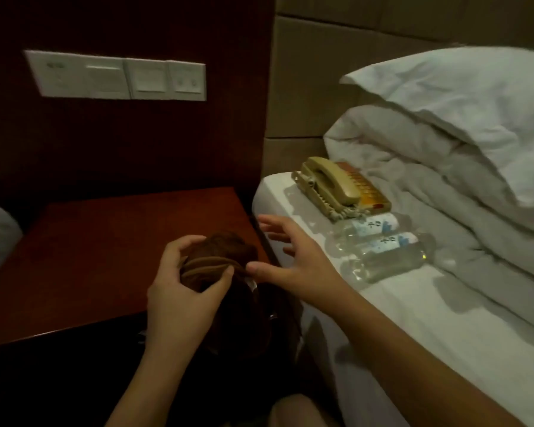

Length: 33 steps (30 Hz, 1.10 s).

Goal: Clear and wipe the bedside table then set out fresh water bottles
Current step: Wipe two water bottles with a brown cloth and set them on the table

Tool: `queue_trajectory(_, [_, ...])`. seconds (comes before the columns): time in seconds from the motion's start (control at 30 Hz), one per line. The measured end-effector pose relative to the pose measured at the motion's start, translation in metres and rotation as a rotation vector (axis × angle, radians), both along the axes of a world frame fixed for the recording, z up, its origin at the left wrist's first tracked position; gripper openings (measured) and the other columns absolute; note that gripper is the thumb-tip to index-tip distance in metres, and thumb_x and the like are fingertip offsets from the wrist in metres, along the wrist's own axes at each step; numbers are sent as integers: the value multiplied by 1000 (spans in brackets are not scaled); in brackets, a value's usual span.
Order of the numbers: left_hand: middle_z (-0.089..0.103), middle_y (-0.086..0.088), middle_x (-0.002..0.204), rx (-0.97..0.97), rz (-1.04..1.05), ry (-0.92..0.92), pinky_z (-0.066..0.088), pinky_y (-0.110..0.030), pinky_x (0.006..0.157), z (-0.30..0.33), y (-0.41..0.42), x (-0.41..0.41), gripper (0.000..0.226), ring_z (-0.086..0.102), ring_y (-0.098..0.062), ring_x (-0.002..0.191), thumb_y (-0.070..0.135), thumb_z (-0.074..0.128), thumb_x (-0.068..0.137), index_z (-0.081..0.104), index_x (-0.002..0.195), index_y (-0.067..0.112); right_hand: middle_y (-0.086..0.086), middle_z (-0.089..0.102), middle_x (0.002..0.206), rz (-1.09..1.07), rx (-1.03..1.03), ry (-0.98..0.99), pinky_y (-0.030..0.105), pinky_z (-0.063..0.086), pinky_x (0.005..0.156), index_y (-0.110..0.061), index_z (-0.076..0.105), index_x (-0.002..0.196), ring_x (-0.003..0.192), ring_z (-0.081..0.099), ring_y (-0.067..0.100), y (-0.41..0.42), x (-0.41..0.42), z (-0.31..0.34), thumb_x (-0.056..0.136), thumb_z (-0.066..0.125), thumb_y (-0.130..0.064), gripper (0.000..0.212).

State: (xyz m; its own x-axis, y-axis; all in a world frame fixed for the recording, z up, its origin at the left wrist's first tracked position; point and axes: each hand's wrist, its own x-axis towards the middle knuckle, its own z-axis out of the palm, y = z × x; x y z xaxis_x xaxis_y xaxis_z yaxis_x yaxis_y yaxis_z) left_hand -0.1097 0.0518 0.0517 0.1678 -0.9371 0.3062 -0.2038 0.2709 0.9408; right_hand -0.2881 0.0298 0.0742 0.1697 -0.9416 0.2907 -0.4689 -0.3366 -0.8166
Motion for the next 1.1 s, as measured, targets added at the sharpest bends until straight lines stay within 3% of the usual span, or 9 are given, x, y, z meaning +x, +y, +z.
queue_trajectory(0.17, [58, 17, 105, 53, -118, 62, 50, -22, 73, 5, -13, -54, 52, 58, -2, 95, 16, 80, 73, 54, 109, 42, -13, 55, 122, -253, -95, 226, 8, 38, 89, -32, 49, 128, 111, 49, -1, 18, -86, 15, 73, 79, -34, 62])
queue_trajectory(0.27, [58, 19, 99, 63, -144, 61, 51, -24, 74, 4, -15, -78, 51, 57, 1, 90, 16, 81, 72, 54, 106, 42, -6, 51, 131, -345, -159, 743, 35, 38, 101, -33, 47, 132, 122, 44, 13, 15, -131, 12, 75, 75, -42, 64])
queue_trajectory(0.33, [58, 20, 95, 73, -144, 48, 49, -22, 72, 3, -16, -88, 51, 56, 3, 87, 16, 82, 71, 53, 104, 44, -4, 46, 137, -333, -106, 1110, 40, 34, 101, -33, 42, 135, 127, 40, 20, 11, -151, 8, 77, 70, -47, 66])
queue_trajectory(0.43, [58, 20, 95, 97, -140, 28, 48, -21, 70, 1, -20, -96, 51, 56, 4, 86, 18, 82, 70, 53, 102, 45, -1, 42, 140, -274, -67, 1301, 40, 34, 99, -31, 36, 139, 126, 39, 23, 2, -165, -2, 81, 67, -41, 67])
queue_trajectory(0.6, [58, 19, 93, 133, -138, 25, 44, -15, 65, -3, -22, -96, 50, 56, 4, 85, 16, 82, 71, 54, 100, 45, 1, 42, 138, -307, -96, 1324, 43, 35, 99, -34, 32, 139, 126, 39, 24, -13, -181, -15, 80, 62, -19, 68])
queue_trajectory(0.73, [60, 19, 95, 138, -148, 2, 45, -13, 65, -5, -22, -93, 51, 58, 3, 86, 15, 82, 71, 52, 95, 48, 5, 43, 136, -317, -75, 1345, 47, 39, 95, -32, 33, 140, 124, 41, 30, -22, -191, -24, 74, 69, -20, 76])
queue_trajectory(0.87, [61, 17, 98, 156, -124, -9, 51, -21, 71, -8, -27, -91, 50, 59, 0, 90, 16, 82, 70, 54, 97, 47, 8, 51, 124, -294, -119, 1359, 48, 43, 87, -31, 41, 134, 111, 49, 31, -29, -190, -26, 65, 77, -22, 78])
queue_trajectory(1.0, [60, 15, 101, 185, -105, -15, 50, -21, 70, -3, -30, -83, 50, 58, -2, 92, 15, 82, 70, 54, 99, 45, 8, 55, 111, -296, -174, 1267, 37, 43, 72, -30, 50, 127, 98, 53, 29, -24, -185, -25, 49, 88, -31, 88])
queue_trajectory(1.1, [60, 15, 98, 179, -55, -9, 52, -23, 71, 6, -29, -65, 49, 58, 0, 89, 14, 82, 70, 55, 103, 39, 8, 49, 115, -224, -203, 1192, 31, 41, 73, -28, 46, 129, 101, 49, 27, -29, -158, -22, 49, 88, -32, 90])
